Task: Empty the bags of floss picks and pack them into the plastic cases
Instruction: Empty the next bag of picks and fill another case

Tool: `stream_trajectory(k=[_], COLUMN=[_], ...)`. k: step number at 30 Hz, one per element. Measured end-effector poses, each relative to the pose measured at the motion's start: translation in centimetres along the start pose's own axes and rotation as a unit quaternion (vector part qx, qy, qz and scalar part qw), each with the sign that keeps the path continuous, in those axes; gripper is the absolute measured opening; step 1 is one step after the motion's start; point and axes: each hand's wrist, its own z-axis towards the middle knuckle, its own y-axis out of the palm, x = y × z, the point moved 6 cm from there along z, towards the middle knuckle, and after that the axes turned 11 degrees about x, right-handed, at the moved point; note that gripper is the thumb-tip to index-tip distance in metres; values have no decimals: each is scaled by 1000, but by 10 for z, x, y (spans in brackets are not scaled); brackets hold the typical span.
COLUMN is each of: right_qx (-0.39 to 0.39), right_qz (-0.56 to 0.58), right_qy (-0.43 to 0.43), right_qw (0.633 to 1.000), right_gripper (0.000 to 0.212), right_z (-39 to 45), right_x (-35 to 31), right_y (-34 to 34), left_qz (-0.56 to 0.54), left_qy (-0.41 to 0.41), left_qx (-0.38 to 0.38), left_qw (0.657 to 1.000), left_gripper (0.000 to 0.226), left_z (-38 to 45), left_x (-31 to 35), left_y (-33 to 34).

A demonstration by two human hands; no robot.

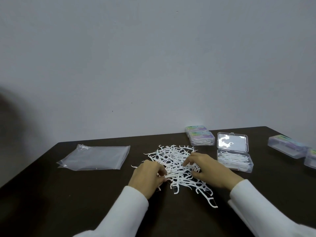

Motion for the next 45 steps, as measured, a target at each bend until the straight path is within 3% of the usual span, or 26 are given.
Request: stream_trajectory(k=[5, 9, 13, 18, 23, 29, 40, 42, 45], right_qx=[-30, -43, 9, 39, 40, 62, 69, 72, 89], right_qz=[-9, -56, -110, -123, -138, -199, -188, -172, -138], right_qy=[14, 2, -33, -40, -30, -52, -72, -73, -64], right_qw=[999, 997, 993, 991, 989, 977, 977, 980, 984], right_gripper=[45, 49, 39, 34, 33, 14, 27, 29, 31], right_z=[1, 6, 12, 16, 14, 12, 8, 6, 3], right_x=[1, -3, -9, -13, -10, -13, -8, -4, 4], right_y=[6, 11, 10, 10, 11, 7, -7, -10, -15], left_qz=[31, 71, 37, 19, 58, 42, 112, 134, 143], left_qy=[19, 40, 2, 14, 68, 101, 173, 193, 195], left_qx=[17, -14, -30, 6, 16, 42, 110, 114, 123], left_qw=[999, 997, 999, 1000, 996, 993, 972, 965, 962], left_gripper=[38, 59, 47, 34, 53, 32, 19, 5, 25], left_z=[-8, -7, -5, -2, 2, 4, 4, 3, 4], left_x=[-8, -10, -18, -15, -12, -7, 0, 2, 0], left_y=[-10, -4, 2, -1, 2, 2, 1, 1, 5])
